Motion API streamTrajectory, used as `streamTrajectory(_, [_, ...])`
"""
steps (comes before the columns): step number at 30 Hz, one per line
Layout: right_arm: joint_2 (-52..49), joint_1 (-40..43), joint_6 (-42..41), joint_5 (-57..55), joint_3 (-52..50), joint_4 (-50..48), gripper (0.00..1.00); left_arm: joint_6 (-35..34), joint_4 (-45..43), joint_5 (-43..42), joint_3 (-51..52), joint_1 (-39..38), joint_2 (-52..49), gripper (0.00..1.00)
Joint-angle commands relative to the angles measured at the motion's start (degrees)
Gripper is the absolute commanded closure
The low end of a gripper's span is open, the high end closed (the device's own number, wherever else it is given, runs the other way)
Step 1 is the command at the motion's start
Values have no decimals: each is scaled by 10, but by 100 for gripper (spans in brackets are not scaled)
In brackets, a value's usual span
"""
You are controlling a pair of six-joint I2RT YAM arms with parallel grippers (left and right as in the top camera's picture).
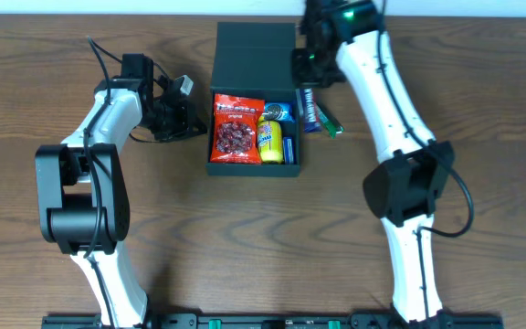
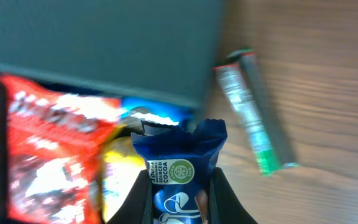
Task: Pack container
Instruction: 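Carry the blue candy bar into the box's right side and release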
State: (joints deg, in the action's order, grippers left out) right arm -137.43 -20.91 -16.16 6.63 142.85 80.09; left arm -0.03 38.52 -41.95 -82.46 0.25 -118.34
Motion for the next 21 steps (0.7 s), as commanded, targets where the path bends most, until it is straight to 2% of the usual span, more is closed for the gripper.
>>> streamTrajectory(1, [2, -27, -40, 16, 10, 2, 99, 0, 0, 2, 4, -2, -4, 94])
streamTrajectory(10, [2, -84, -146, -23, -27, 8, 98, 0, 1, 2, 4, -2, -4, 94])
streamTrajectory(21, [2, -86, -146, -110, -85, 16, 99, 0, 2, 2, 4, -2, -4, 94])
